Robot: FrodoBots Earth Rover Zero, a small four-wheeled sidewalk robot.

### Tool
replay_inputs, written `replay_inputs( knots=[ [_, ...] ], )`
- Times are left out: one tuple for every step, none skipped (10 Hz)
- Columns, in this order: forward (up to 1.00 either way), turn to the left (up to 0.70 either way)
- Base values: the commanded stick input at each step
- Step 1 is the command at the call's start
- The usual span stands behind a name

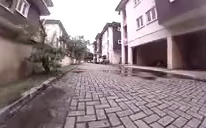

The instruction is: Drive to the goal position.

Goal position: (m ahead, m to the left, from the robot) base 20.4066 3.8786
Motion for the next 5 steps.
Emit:
replay_inputs(
  knots=[
    [0.50, 0.00],
    [0.50, 0.00],
    [0.50, 0.00],
    [0.50, 0.00],
    [0.50, 0.00]
  ],
)
